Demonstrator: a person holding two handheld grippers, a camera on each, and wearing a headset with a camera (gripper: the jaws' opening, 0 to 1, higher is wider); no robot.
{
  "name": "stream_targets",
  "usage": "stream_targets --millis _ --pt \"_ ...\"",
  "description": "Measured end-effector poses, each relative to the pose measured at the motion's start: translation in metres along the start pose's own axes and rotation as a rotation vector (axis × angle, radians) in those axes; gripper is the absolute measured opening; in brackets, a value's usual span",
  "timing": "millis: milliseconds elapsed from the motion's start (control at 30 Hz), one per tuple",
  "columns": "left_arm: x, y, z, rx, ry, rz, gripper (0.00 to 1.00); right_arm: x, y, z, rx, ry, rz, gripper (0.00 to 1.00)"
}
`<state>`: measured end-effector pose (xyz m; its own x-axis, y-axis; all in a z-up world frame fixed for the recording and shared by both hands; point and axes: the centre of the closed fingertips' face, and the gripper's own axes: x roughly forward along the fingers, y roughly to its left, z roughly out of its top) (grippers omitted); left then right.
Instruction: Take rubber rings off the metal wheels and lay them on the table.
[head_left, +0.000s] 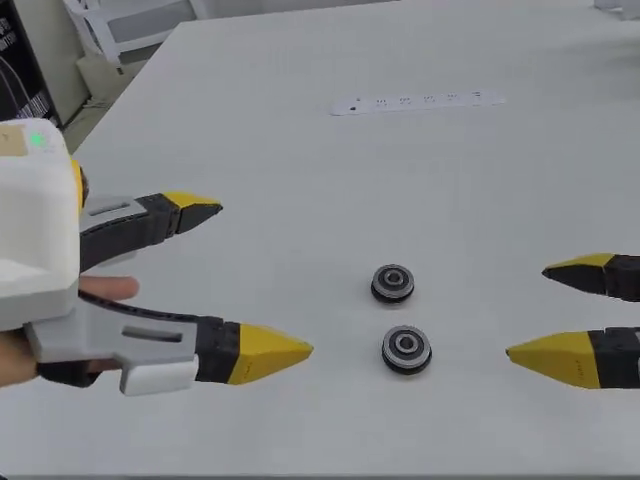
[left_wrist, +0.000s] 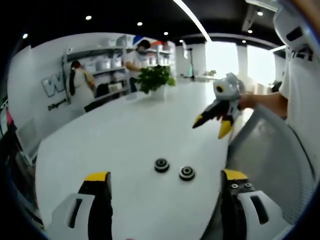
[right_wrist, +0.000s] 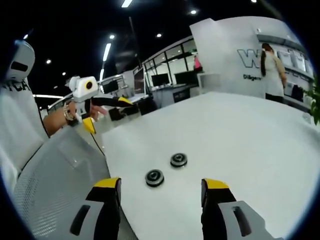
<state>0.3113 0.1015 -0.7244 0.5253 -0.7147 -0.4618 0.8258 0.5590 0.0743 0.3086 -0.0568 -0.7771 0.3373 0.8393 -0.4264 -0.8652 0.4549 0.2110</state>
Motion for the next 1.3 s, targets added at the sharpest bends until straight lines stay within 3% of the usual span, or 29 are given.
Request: stream_targets --millis 300,567,700,867,1033,1300 --pt "0.024 -0.01 0.02 0.049 -0.062 -0.075 0.85 0.009 -0.002 0.004 -0.034 -0.001 0.044 0.59" --pt "0.045 -0.021 0.024 0.114 -0.064 -0.127 0.78 0.022 0.002 0.005 -0.09 0.018 0.088 0.53" --pt "0.057 -0.024 0.021 0.134 -0.048 -0.148 0.75 0.03 0.003 0.004 -0.105 0.025 0.11 0.51" --pt "0.069 -0.033 0.018 0.16 -0.056 -0.199 0.68 0.04 0.006 0.0 -0.123 0.024 0.144 0.47" --pt "0.08 -0.038 0.006 0.181 -0.011 -0.233 0.64 0.049 0.006 -0.01 -0.175 0.063 0.156 0.41" --pt "0.096 -0.038 -0.013 0.197 0.032 -0.254 0.55 0.063 0.009 -0.015 -0.181 0.058 0.183 0.33"
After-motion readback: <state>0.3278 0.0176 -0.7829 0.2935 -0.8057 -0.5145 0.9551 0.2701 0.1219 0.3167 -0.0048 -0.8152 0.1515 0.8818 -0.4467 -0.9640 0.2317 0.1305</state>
